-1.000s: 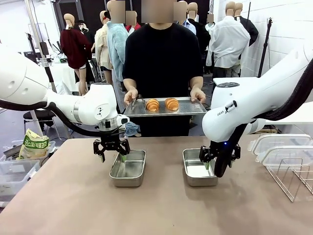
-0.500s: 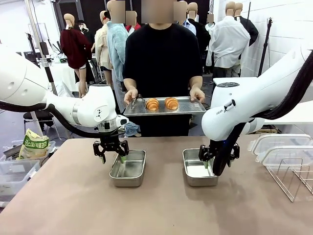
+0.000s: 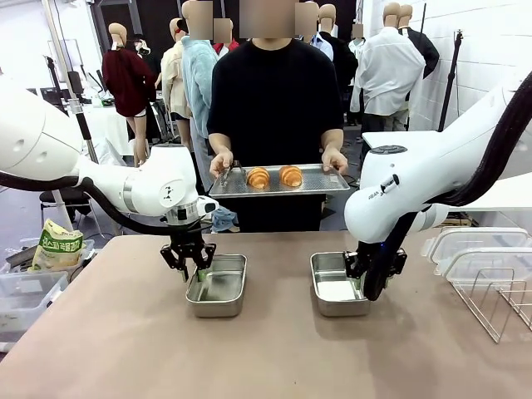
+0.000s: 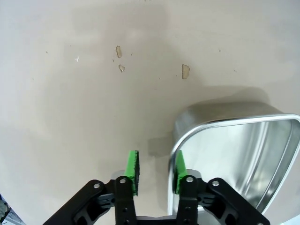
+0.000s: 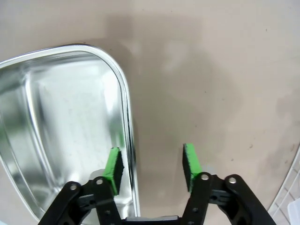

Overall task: Place the bread in airtight containers.
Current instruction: Lift both Airtight Container.

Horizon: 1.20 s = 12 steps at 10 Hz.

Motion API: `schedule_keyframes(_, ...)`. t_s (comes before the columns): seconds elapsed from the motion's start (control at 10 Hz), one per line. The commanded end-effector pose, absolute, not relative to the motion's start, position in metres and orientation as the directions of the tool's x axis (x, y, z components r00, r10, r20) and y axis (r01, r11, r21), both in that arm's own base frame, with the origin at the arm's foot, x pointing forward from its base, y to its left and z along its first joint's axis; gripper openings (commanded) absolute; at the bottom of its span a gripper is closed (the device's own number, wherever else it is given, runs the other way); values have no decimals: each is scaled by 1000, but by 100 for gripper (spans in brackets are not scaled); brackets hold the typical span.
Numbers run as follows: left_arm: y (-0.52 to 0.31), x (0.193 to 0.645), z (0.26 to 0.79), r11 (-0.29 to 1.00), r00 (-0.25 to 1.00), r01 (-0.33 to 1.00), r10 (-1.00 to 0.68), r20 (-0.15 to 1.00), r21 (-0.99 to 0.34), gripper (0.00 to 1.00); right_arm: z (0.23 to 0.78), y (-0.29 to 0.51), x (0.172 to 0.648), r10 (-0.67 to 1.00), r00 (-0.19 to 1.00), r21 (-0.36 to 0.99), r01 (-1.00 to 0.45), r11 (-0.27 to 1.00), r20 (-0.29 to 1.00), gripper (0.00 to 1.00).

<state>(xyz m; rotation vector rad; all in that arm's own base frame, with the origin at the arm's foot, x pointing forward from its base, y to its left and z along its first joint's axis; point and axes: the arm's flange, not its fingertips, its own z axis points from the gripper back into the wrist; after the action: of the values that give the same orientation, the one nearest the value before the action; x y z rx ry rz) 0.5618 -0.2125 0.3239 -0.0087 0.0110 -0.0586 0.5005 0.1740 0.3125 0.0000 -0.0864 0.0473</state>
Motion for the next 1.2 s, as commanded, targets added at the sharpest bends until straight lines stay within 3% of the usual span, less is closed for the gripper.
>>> schedule_keyframes(0.0,-208,558,325,998,999,53,-53,-5,-17,0,311,180,507,32,995,-12,-31,999,92,0)
schedule_keyframes(0.7,-210,553,335,998,998,63,-62,19,-30,0,315,176,503,32,997,-1,-32,999,76,0)
schedule_keyframes(1.1,-238,519,386,992,991,96,-88,102,-77,0,369,150,474,15,997,52,-18,998,73,0)
